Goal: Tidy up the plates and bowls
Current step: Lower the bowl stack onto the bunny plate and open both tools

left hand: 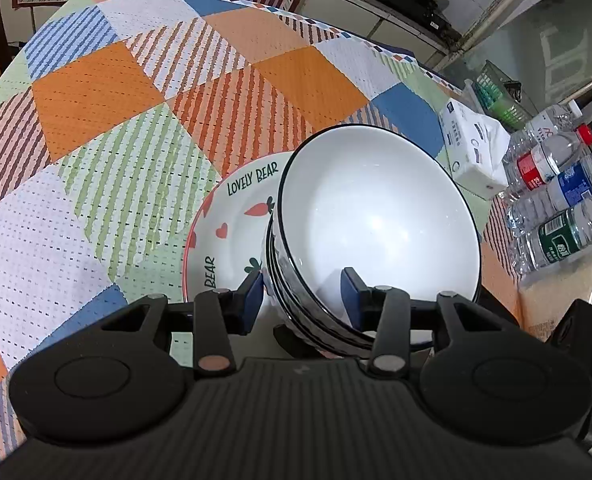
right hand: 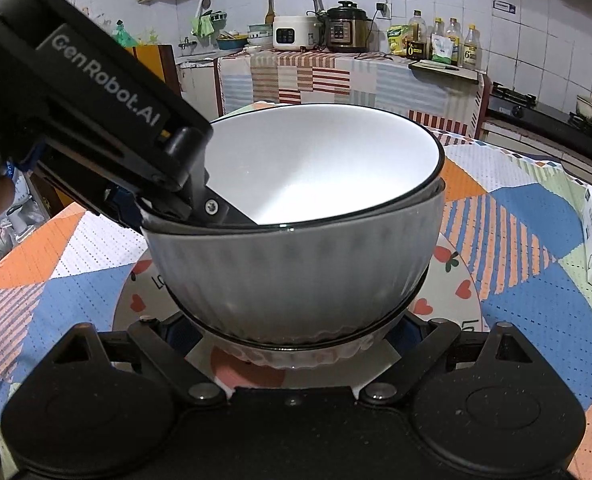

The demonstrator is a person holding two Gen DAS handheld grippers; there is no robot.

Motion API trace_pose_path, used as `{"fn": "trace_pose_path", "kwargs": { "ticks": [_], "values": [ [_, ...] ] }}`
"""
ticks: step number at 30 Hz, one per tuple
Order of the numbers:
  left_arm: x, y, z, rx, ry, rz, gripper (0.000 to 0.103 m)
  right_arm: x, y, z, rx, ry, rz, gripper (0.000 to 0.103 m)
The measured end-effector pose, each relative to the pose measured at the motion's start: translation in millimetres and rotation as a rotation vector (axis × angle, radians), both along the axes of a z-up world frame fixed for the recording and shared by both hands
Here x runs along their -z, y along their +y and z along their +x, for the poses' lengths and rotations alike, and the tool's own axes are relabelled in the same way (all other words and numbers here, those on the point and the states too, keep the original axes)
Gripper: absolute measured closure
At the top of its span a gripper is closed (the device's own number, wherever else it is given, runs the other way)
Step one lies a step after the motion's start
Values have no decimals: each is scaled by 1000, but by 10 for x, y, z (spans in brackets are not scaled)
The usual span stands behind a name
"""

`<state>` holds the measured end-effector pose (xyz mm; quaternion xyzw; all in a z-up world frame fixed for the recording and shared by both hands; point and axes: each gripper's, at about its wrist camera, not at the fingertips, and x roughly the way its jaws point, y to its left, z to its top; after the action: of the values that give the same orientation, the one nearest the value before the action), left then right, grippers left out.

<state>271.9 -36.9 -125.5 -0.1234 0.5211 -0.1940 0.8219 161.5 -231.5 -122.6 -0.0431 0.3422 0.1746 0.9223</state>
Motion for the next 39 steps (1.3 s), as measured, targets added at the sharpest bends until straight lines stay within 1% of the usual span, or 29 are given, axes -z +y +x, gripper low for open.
{"fn": "trace_pose_path", "kwargs": {
  "ticks": [2,3,6,7,10,12,17,21,25,28,31,35,39],
  "values": [
    [6,13,-42,-26,-25,8,56,2,-1,19,0,11,-7,9],
    [9,24,-68,-42,-40,8,56,6,6,9,0,14,-15,9],
    [15,70,-100,-86,-33,-15,55,24,42,-99,-14,-5,-77,8],
    [-1,68,-124,-95,-44,-7,55,12,47,-139,-25,-7,-86,8],
    [-88,41,-210,-93,-99,25,54,-61,-12,-239,-34,14,-91,8],
    [-166,23,-287,-78,-128,35,54,-145,-78,-342,-20,0,-76,8],
    [-357,33,-485,-71,-187,61,53,-335,-248,-585,47,-28,7,8],
    [-544,84,-680,-74,-238,78,53,-473,-328,-763,101,-63,38,8],
    [-753,128,-894,-72,-293,101,52,-618,-373,-881,172,-96,45,8],
    [-904,127,-1069,-55,-332,132,51,-737,-371,-958,230,-127,23,7],
    [-1049,127,-1258,-35,-367,163,50,-874,-365,-1000,316,-124,6,6],
    [-1197,168,-1478,-40,-380,194,46,-1038,-368,-1060,393,-86,14,6],
    [-1298,233,-1666,-59,-361,233,44,-1204,-338,-1239,447,-96,8,6]
  ]
}}
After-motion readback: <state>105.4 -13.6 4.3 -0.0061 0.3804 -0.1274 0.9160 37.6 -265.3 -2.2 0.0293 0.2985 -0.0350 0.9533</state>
